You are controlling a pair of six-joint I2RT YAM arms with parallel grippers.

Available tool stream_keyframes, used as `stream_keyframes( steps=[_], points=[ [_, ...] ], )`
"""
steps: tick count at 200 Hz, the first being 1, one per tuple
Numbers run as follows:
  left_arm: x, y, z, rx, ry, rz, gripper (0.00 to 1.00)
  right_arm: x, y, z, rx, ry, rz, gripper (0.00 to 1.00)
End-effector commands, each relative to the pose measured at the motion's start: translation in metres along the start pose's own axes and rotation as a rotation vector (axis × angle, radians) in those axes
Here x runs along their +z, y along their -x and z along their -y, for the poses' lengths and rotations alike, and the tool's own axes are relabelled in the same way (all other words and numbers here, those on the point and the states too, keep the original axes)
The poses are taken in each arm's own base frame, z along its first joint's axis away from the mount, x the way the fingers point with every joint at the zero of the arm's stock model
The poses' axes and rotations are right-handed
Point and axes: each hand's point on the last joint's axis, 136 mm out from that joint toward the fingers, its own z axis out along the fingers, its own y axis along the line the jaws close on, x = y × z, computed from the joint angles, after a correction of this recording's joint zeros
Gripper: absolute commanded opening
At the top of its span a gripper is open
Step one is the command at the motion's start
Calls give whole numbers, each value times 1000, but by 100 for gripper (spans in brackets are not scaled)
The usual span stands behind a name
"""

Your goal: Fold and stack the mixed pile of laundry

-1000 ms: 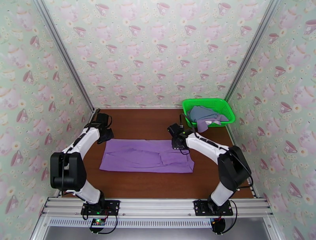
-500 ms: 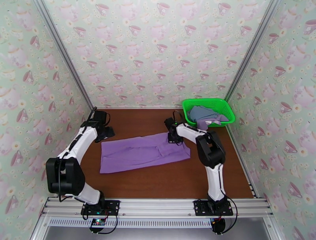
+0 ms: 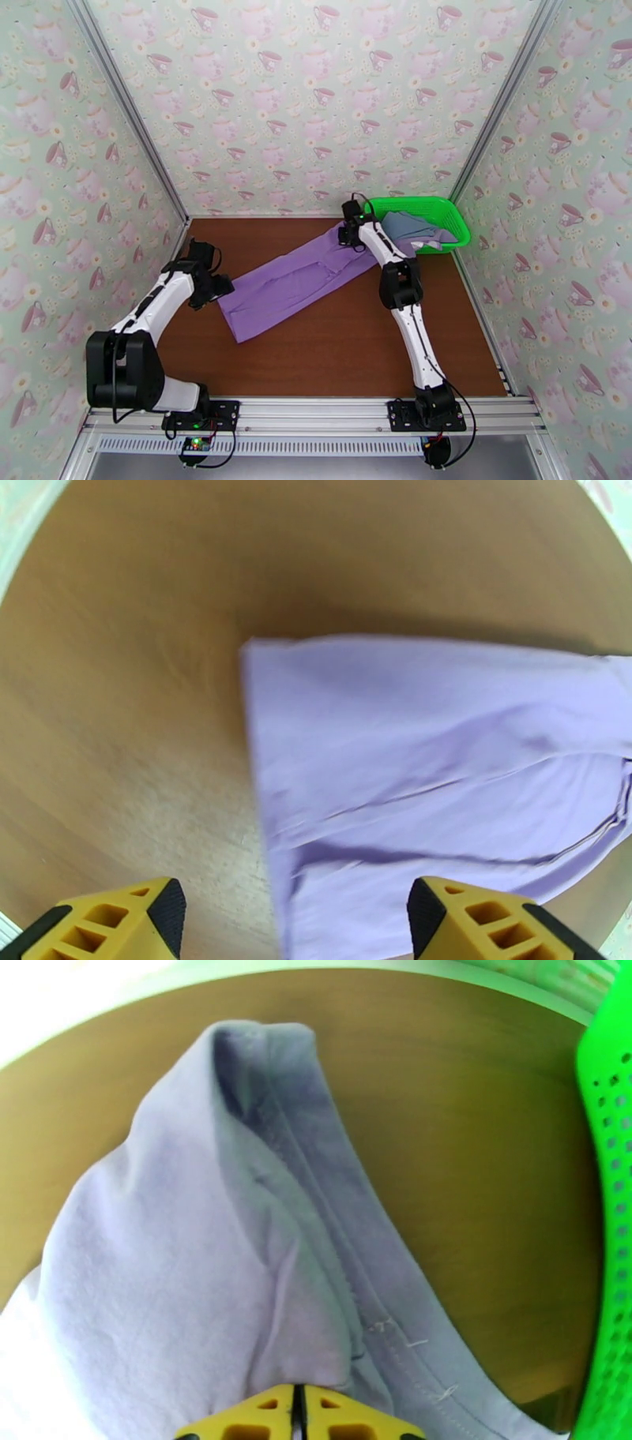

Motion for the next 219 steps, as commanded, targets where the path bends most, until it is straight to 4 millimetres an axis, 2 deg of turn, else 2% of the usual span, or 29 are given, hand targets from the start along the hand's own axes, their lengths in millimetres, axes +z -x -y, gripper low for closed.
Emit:
stream_keyframes(
  steps=[1, 20, 26, 29, 43, 44, 48, 49, 59, 61, 62, 63, 64, 68, 74, 95, 126, 144, 157, 167, 192, 202, 219],
  points=[
    [13, 3, 2, -25, 9, 3, 77, -37, 21, -13, -72, 121, 47, 18],
    [26, 9, 1, -36, 39, 5, 74, -75, 20, -37, -164, 199, 103, 30],
    [30, 12, 3, -39, 40, 6, 74, -97, 25, -46, -194, 219, 152, 34],
    [32, 13, 4, -39, 39, 7, 74, -98, 18, -48, -207, 223, 147, 36],
    [42, 18, 4, -49, 55, 2, 73, -136, 7, -62, -268, 242, 202, 41],
    [42, 18, 4, -47, 56, 1, 73, -132, 3, -63, -274, 240, 193, 42],
    [46, 18, 4, -47, 60, -5, 73, -147, -1, -69, -293, 248, 209, 43],
    [46, 19, 4, -48, 62, -4, 73, -144, -4, -69, -297, 246, 200, 43],
    [53, 22, 3, -55, 76, -13, 72, -167, -21, -82, -346, 262, 212, 47],
    [54, 23, 3, -56, 78, -15, 72, -166, -28, -85, -354, 262, 202, 47],
    [55, 23, 3, -55, 78, -15, 72, -174, -27, -86, -360, 266, 215, 47],
    [55, 24, 3, -55, 79, -15, 72, -172, -31, -87, -365, 266, 206, 48],
    [56, 24, 3, -56, 79, -17, 72, -179, -31, -89, -370, 271, 216, 48],
    [59, 25, 4, -55, 81, -19, 72, -183, -41, -95, -390, 276, 211, 50],
    [62, 27, 4, -55, 85, -22, 72, -195, -57, -104, -422, 288, 206, 51],
    [72, 36, 7, -51, 92, -21, 70, -216, -122, -143, -547, 338, 149, 58],
    [89, 41, 16, -26, 78, -44, 65, -231, -224, -207, -749, 404, 42, 66],
    [98, 42, 21, -10, 67, -63, 59, -235, -269, -248, -861, 430, 12, 72],
    [105, 40, 24, 2, 57, -80, 52, -235, -294, -276, -930, 430, 3, 73],
    [108, 38, 26, 10, 44, -97, 44, -231, -310, -296, -980, 427, -6, 73],
    [111, 31, 29, 20, 19, -115, 11, -212, -336, -339, -1082, 378, -25, 71],
    [110, 28, 27, 22, 19, -116, 5, -201, -341, -351, -1109, 348, -30, 71],
    [107, 24, 24, 27, 20, -113, 2, -187, -341, -369, -1119, 317, -26, 70]
  ],
)
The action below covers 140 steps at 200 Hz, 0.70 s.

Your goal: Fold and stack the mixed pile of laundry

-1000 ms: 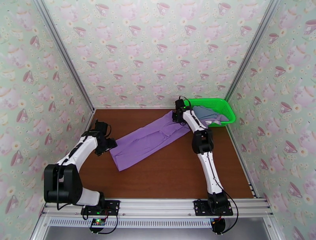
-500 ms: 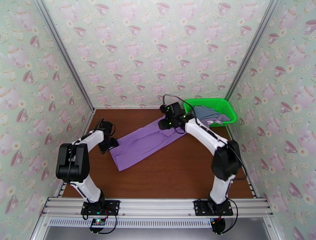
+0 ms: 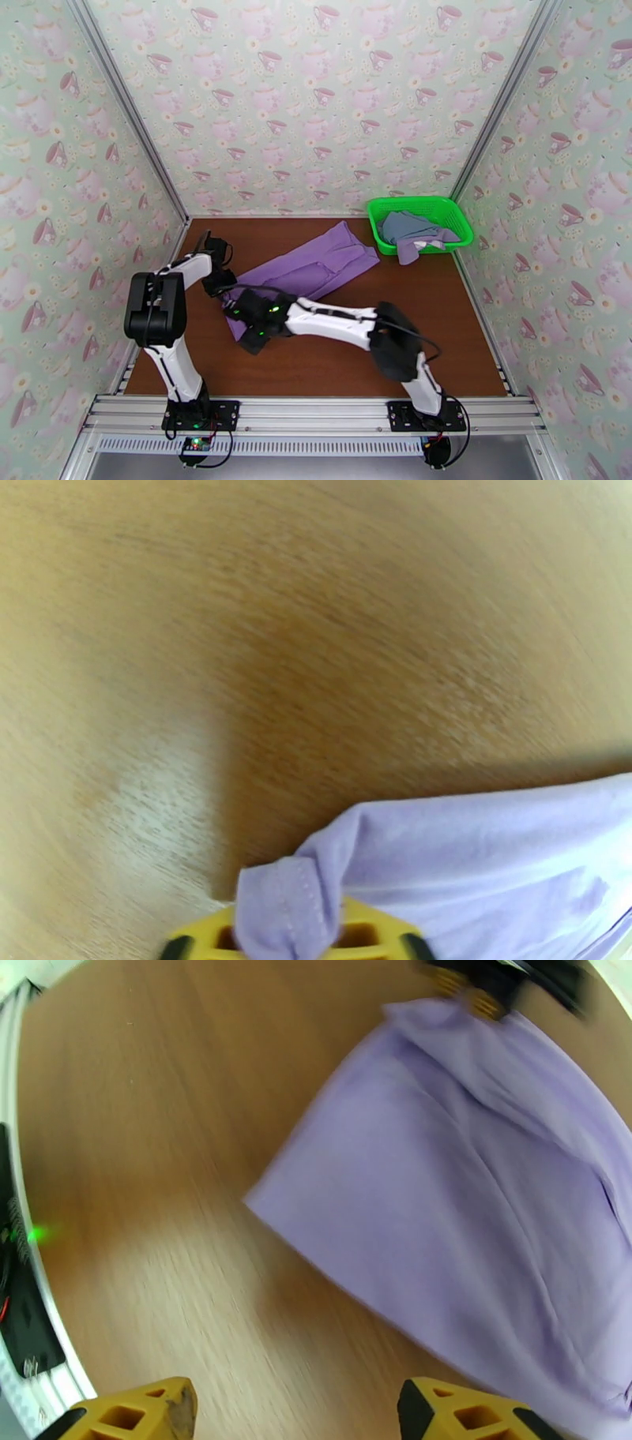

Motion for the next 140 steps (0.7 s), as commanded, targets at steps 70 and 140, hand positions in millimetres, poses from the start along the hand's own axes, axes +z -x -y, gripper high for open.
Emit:
stream_keyframes(
  steps=[70, 140],
  points=[
    [5, -23, -2, 10, -40, -47, 0, 55, 6, 5, 87, -72, -117, 61],
    [1, -25, 0, 5, -60, -46, 0, 75, -13, -1, 124, -53, -198, 55]
  ],
)
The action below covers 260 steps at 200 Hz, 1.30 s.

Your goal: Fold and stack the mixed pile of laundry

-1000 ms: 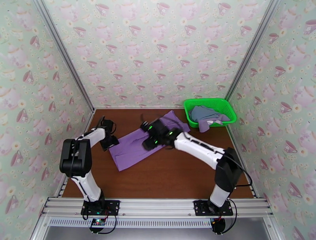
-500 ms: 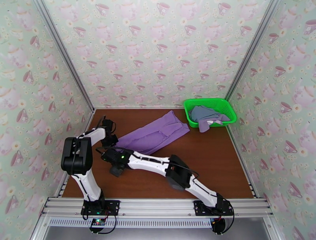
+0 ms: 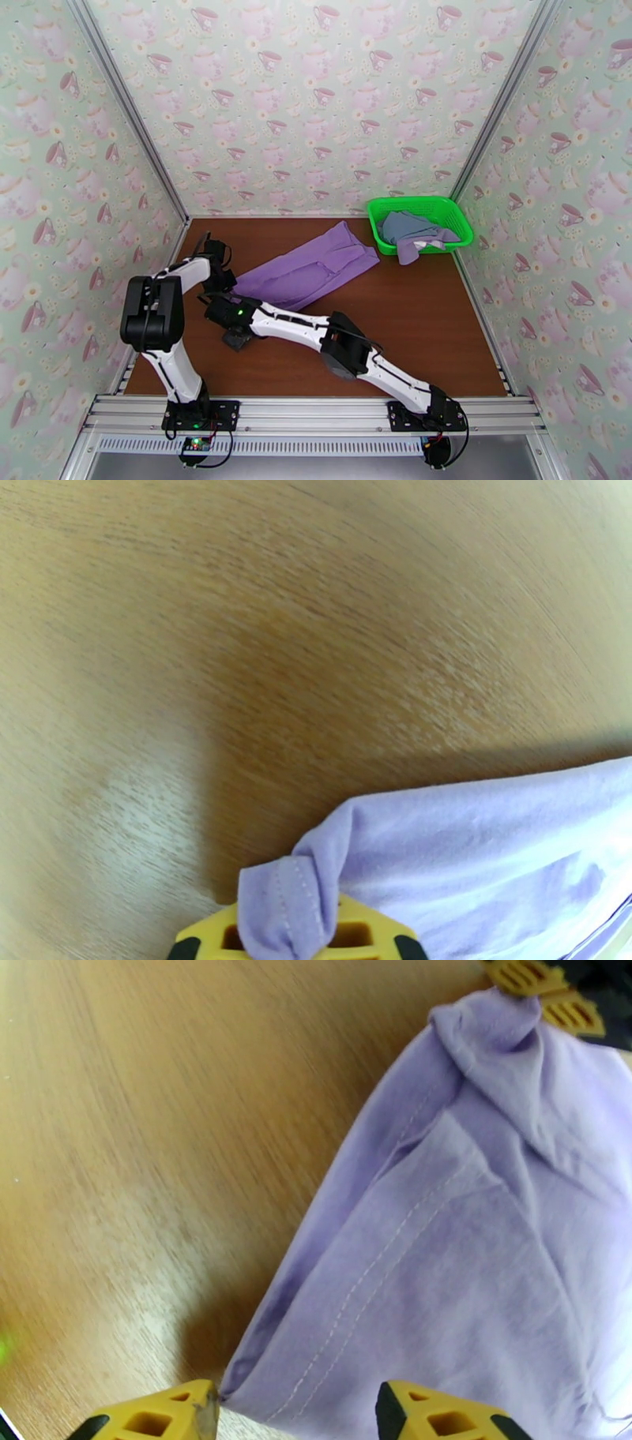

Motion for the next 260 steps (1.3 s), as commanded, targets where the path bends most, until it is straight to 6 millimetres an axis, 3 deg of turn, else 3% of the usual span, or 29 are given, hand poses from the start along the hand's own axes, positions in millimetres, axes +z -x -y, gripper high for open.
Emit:
stream_keyframes(
  steps=[1, 34, 53, 68, 97, 100, 130, 154, 187, 223, 260],
  points=[
    [1, -21, -2, 5, -17, -68, 0, 13, -14, -5, 23, 13, -70, 55],
    [1, -27, -2, -1, -32, -85, 0, 24, -22, -10, 31, 38, -100, 50],
    [-1, -32, -6, -4, -25, -91, 0, 31, -28, -12, 34, 43, -121, 26],
    [-4, -37, -12, -15, -8, -94, 0, 31, -28, -16, 46, 65, -124, 0],
    [-18, -41, -33, -74, 21, -75, 0, 15, -17, -34, 57, 162, -86, 0],
    [-20, -40, -35, -82, 25, -70, 0, 13, -9, -36, 60, 177, -52, 0],
    [-58, -33, -47, -109, 40, 6, 0, -27, 20, -46, 91, 265, 68, 0],
    [-92, -27, -37, -91, -7, 51, 0, -62, 34, -25, 141, 209, 155, 0],
    [-130, -23, -9, -28, -76, 85, 0, -107, 35, 20, 263, 144, 258, 0],
    [-156, -19, 39, 70, -160, 102, 0, -133, 14, 85, 418, 64, 309, 0],
    [-157, -12, 105, 174, -213, 92, 0, -130, -30, 150, 530, -48, 270, 0]
  ],
)
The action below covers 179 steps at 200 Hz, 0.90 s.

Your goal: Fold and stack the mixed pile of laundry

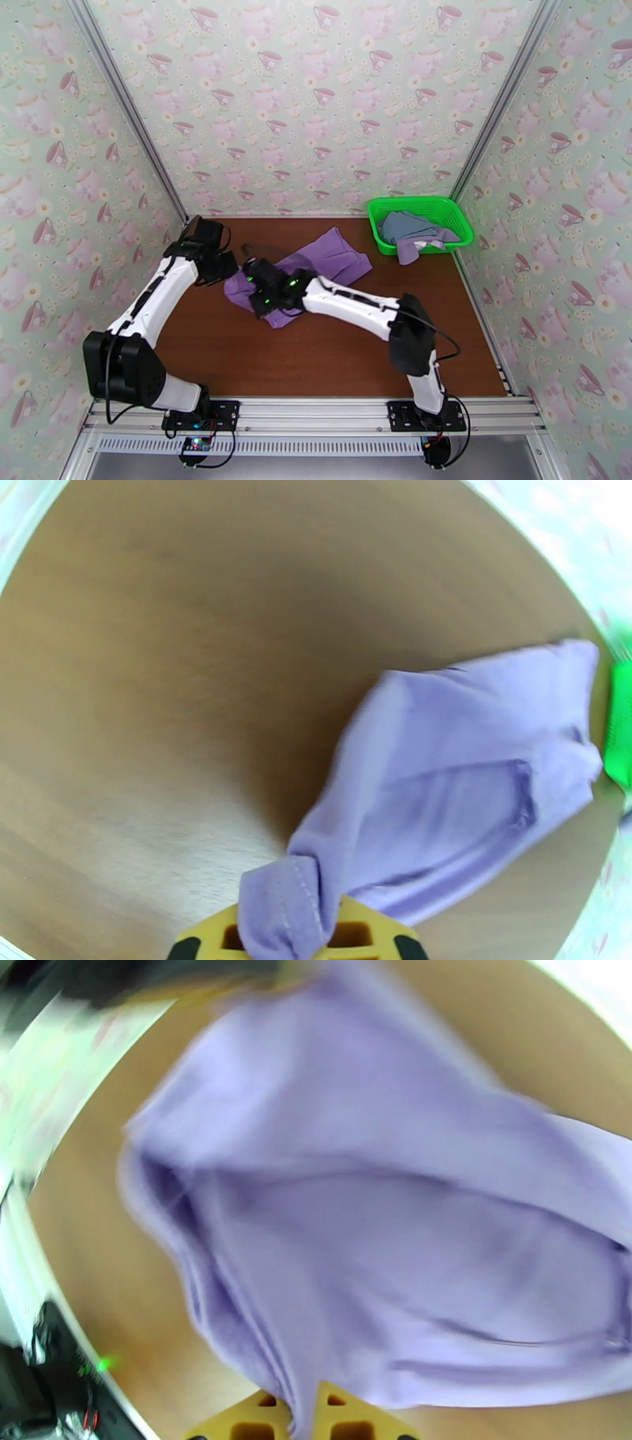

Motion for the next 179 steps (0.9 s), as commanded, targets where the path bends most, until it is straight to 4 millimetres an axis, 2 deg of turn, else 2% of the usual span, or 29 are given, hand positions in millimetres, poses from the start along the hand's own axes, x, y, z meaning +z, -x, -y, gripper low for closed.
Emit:
stream_keyframes(
  steps=[1, 28, 60, 85, 106, 148, 156, 163, 170, 179],
  points=[
    [16, 1, 34, 47, -24, -49, 0, 2, -8, 43, 78, -96, 6, 0],
    [43, 7, 73, 112, -20, -80, 0, 9, -21, 89, 141, -158, -17, 0],
    [88, 10, 100, 155, 24, -131, 0, 25, -38, 127, 193, -229, -51, 0],
    [118, 12, 117, 180, 40, -159, 0, 36, -48, 147, 222, -293, -65, 0],
    [135, 14, 132, 195, 36, -174, 0, 42, -55, 160, 248, -326, -70, 0],
    [166, 11, 140, 202, 53, -209, 0, 51, -70, 179, 291, -384, -96, 0],
    [170, 11, 141, 201, 52, -212, 13, 53, -72, 181, 298, -393, -101, 0],
    [172, 11, 142, 201, 48, -216, 30, 53, -74, 184, 306, -402, -104, 1],
    [173, 11, 144, 200, 39, -214, 47, 52, -75, 185, 313, -410, -105, 9],
    [172, 12, 148, 202, 23, -208, 62, 50, -76, 188, 320, -426, -103, 23]
  ],
)
